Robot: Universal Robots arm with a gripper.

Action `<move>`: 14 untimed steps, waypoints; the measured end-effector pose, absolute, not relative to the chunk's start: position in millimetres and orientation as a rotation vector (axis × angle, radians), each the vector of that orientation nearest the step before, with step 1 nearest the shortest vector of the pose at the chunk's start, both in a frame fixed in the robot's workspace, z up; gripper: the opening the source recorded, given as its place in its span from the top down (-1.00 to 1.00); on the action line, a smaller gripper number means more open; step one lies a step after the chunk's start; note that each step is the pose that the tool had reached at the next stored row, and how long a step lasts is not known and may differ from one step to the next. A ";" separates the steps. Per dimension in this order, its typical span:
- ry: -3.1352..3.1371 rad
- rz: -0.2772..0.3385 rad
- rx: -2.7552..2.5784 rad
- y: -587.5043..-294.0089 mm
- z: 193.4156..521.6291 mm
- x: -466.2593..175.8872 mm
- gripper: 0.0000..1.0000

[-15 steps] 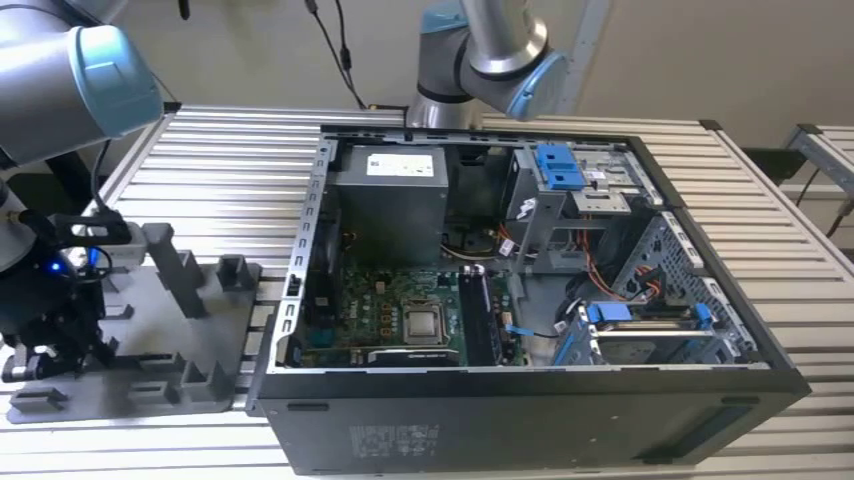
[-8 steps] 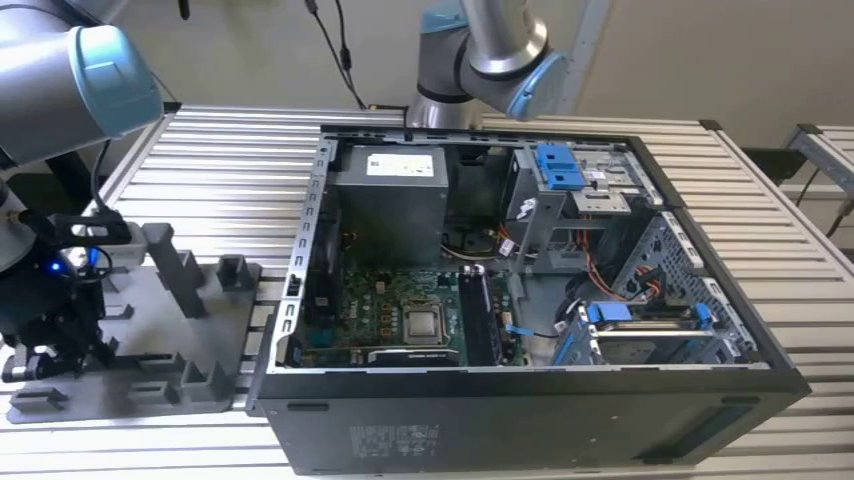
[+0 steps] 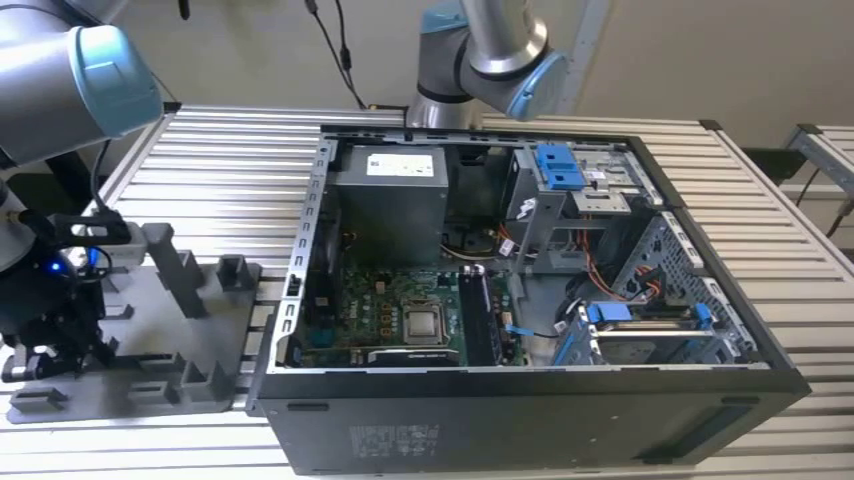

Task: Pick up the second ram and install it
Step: 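Pick up the second ram and move it above second insertion slot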

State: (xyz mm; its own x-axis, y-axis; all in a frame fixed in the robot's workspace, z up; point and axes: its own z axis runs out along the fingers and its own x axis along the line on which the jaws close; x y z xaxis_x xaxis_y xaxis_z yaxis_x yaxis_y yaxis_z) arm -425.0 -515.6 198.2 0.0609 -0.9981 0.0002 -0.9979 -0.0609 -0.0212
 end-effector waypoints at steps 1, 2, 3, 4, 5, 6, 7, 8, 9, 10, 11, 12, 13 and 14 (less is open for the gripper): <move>2.142 -0.023 -2.277 -515.6 198.3 -425.0 0.73; 2.142 -0.023 -2.277 -515.6 198.8 -425.0 0.73; 2.142 -0.023 -2.277 -515.6 199.5 -425.1 0.73; 2.142 -0.023 -2.277 -515.6 200.3 -425.0 0.73; 2.142 -0.023 -2.277 -515.6 201.3 -425.0 0.73; 2.142 -0.023 -2.277 -515.6 202.6 -425.0 0.73; 2.142 -0.023 -2.277 -515.6 204.1 -425.0 0.73; 2.142 -0.023 -2.277 -515.5 205.6 -425.0 0.73; 2.142 -0.023 -2.277 -515.6 207.2 -425.0 0.73; 2.142 -0.023 -2.277 -515.6 209.1 -425.0 0.73; 2.142 -0.022 -2.277 -515.6 210.4 -425.1 0.73; 2.142 -0.021 -2.276 -515.6 211.7 -425.0 0.73; 2.141 -0.021 -2.276 -515.6 213.0 -425.0 0.73; 2.141 -0.021 -2.276 -515.6 214.1 -425.0 0.73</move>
State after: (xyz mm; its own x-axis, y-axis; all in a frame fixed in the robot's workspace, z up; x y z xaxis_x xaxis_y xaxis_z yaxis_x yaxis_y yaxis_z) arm -425.0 -515.6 214.1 0.0609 -0.9981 -0.0016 -0.9979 -0.0608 -0.0213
